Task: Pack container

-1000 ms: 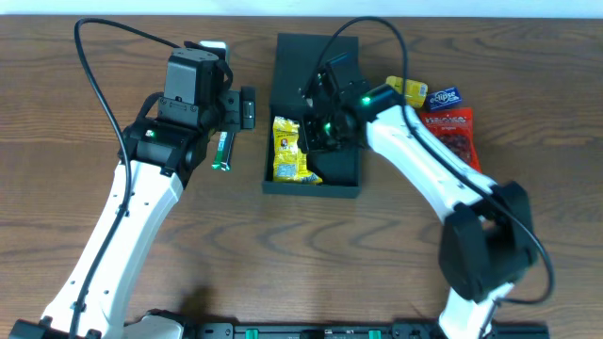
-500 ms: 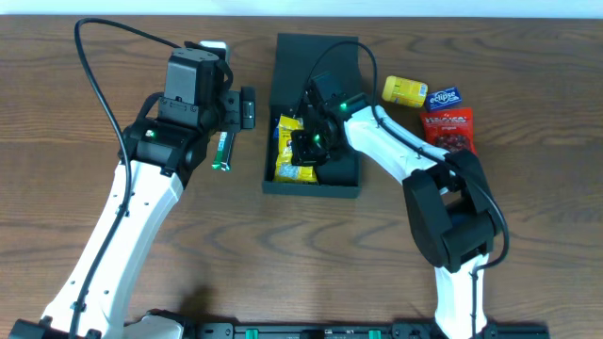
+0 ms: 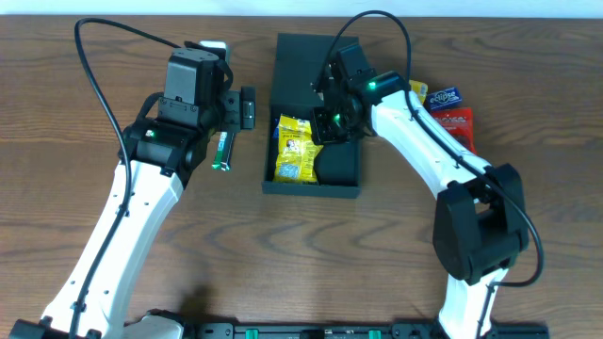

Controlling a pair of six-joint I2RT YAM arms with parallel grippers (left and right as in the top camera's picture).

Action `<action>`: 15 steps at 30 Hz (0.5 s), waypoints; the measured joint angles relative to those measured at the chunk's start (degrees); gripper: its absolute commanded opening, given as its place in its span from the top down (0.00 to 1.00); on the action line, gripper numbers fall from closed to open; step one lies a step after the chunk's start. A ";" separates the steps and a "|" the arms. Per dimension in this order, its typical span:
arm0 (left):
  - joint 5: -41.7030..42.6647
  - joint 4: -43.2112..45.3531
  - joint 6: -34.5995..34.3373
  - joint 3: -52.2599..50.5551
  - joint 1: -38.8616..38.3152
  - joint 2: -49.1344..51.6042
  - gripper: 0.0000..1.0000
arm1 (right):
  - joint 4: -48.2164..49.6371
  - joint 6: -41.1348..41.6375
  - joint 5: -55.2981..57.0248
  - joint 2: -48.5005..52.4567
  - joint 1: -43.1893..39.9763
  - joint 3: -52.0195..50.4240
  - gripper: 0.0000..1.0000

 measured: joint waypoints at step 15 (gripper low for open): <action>0.00 -0.04 0.00 0.00 0.00 0.00 0.05 | 5.16 1.36 5.75 8.33 1.77 -0.09 0.99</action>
